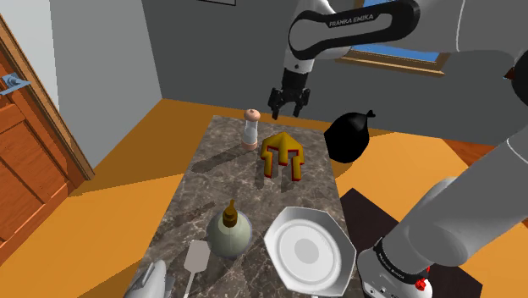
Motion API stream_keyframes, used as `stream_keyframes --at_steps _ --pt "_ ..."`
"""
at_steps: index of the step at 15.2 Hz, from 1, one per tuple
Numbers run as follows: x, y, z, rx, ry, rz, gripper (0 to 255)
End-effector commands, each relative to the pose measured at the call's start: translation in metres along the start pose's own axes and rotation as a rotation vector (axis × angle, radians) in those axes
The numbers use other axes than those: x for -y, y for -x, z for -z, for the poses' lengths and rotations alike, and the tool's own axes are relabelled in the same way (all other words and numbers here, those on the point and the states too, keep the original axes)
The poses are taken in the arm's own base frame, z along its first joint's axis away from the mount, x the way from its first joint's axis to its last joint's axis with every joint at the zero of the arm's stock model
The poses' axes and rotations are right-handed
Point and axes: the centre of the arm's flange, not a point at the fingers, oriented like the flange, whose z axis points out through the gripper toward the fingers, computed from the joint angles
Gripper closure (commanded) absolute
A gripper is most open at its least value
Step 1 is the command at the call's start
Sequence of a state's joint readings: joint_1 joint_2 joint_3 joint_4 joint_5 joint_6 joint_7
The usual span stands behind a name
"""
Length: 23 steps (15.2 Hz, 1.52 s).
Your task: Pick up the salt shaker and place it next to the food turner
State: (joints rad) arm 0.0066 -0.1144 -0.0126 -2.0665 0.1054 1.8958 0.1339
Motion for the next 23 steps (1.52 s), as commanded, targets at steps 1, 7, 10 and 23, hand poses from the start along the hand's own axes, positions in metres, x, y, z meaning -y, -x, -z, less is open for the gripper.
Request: stream_keyframes --at_steps 1,7,10,23 --pt "0.005 -0.027 -0.006 -0.006 0.0 -0.003 0" --pt "0.02 -0.1 -0.025 -0.022 -0.002 -0.013 0" --pt "0.027 -0.137 -0.033 -0.03 -0.002 -0.018 0" --pt "0.029 -0.149 -0.076 -0.032 -0.002 -0.019 0"
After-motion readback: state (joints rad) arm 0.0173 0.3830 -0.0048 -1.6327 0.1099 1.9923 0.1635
